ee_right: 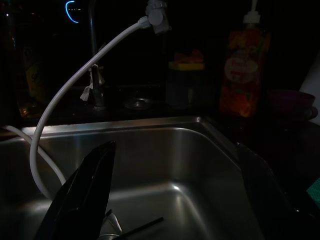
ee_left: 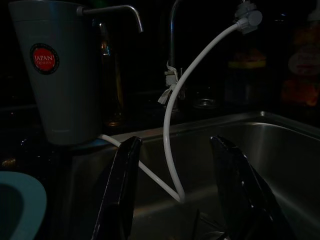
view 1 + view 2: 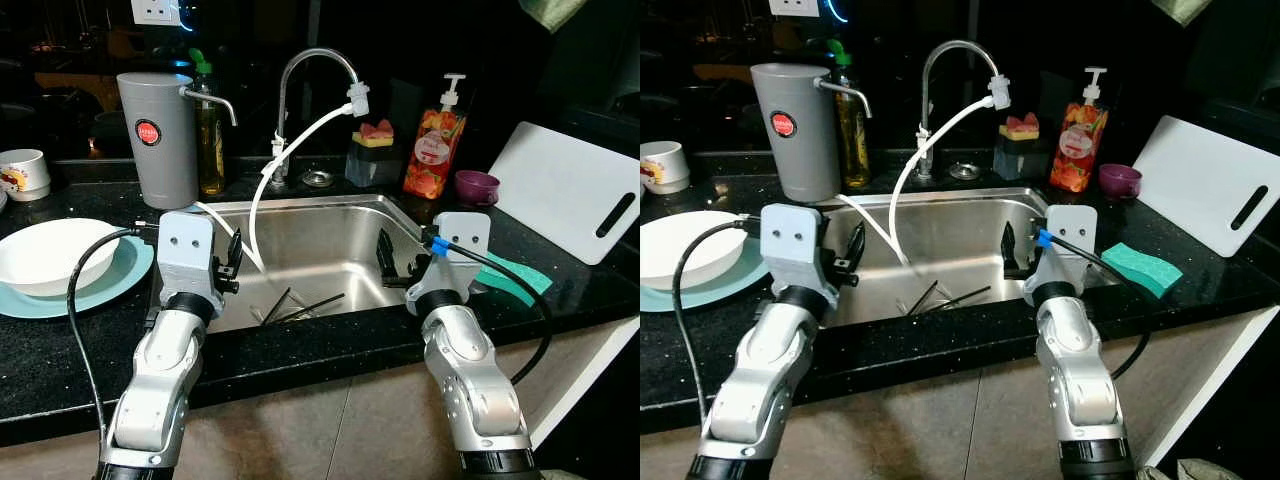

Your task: Kitchen organization

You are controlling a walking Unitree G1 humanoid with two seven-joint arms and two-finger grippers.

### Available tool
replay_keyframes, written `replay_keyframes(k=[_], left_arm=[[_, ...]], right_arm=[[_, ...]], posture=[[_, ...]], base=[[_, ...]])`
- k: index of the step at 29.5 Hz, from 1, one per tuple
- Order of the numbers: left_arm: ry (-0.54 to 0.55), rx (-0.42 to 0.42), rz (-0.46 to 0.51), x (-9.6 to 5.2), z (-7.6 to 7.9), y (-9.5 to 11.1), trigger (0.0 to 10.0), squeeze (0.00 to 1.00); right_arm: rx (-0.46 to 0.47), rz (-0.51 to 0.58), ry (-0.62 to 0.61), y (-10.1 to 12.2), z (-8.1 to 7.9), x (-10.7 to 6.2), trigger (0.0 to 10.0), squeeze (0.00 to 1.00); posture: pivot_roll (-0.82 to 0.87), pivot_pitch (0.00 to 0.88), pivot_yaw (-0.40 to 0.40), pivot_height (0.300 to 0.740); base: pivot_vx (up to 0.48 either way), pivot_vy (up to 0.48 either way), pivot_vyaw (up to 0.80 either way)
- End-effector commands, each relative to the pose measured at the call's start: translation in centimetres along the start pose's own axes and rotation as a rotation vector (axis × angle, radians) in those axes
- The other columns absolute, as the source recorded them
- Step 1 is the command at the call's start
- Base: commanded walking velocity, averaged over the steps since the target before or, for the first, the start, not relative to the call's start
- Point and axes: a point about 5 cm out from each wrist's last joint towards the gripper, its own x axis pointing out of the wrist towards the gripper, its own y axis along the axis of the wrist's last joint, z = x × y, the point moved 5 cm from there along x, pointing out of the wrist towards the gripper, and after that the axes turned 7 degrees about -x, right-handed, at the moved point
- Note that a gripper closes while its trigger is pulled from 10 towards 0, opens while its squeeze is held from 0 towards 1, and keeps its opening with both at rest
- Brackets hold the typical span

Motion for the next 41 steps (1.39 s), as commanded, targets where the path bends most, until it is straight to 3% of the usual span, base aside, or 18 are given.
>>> replay_keyframes(k=[1,41], left_arm=[[-0.008,0.003,-0.01,0.03,0.23,-0.42,10.0,0.0],[-0.003,-0.002,-0.01,-0.01,0.39,-0.39,10.0,0.0]], right_arm=[[-0.007,0.002,-0.002,0.17,0.13,-0.03,10.0,0.0],[-0.009,0.004,-0.006,0.31,0.27,0.01,10.0,0.0]], posture=[[0.08,0.035,-0.075,0.74],[0.08,0.048,-0.081,0.74]], base=[[0.0,0.0,0.0],[0.0,0.0,0.0]])
